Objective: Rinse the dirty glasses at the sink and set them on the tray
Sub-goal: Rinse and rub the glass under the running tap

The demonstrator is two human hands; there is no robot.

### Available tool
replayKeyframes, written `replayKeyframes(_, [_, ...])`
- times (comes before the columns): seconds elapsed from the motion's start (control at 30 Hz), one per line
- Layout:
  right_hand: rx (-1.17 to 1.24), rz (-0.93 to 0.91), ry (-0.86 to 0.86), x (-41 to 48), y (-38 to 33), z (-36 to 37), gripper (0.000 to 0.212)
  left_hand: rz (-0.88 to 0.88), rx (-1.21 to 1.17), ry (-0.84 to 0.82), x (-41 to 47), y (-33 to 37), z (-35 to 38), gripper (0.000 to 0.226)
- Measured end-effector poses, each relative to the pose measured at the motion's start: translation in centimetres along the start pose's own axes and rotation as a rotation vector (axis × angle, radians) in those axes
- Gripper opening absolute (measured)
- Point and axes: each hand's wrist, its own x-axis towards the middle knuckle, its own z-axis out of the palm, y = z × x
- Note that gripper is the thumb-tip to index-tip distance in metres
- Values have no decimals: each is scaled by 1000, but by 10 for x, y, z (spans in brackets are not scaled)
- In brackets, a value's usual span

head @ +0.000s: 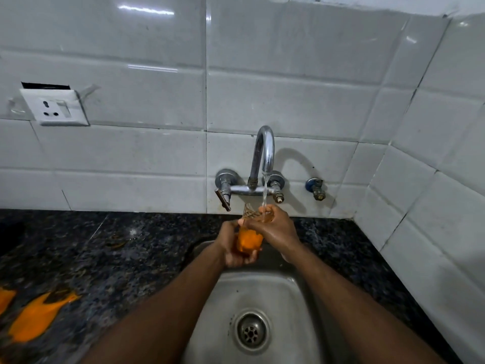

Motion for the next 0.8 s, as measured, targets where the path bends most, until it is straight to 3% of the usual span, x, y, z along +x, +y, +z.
replayKeyframes(0.07, [-123,-53,-17,-4,4,-3,64,24,44,71,6,-5,2,50])
replayKeyframes(0.13, [-307,-260,37,-9,10,-4,65,95,134,200,11,-7,3,48])
replayKeyframes(0.17, [-336,-342,54,-12,13,-2,58,135,162,230,12,-6,2,46])
replayKeyframes(0.23, [-269,-312,-17,-17,11,-3,32,215,199,255,9,-6,0,44])
replayKeyframes(0.3, [-193,-169,-231,-14,4,-13,26,288,255,249,1,-4,-5,44])
replayKeyframes(0.4, [-60,15,-684,-6,-14,-32,42,415,297,172,-10,-2,-10,47])
replayKeyframes(0.43, [-137,-19,-749,-3,-17,-33,48,459,319,191,-13,-1,-9,43])
replayKeyframes(0.5, [-552,-336,-747,4,-19,-26,55,477,352,291,-16,7,-4,35])
replayKeyframes(0.57, [-999,-675,-632,11,-15,-17,51,346,380,325,-22,16,-2,31])
replayKeyframes(0.6, [-1080,-729,-605,12,-11,-14,46,255,429,308,-27,19,-4,32])
replayKeyframes(0.67, [-915,-617,-666,13,-9,-13,45,153,514,227,-29,24,-12,43])
replayKeyframes(0.7, [-728,-442,-729,11,-12,-13,48,172,507,187,-29,24,-14,50])
replayKeyframes(0.77, [-369,-147,-776,12,-13,-11,55,377,424,167,-28,17,-13,48])
replayKeyframes(0.8, [-296,-99,-766,13,-13,-11,59,499,426,206,-26,13,-12,40])
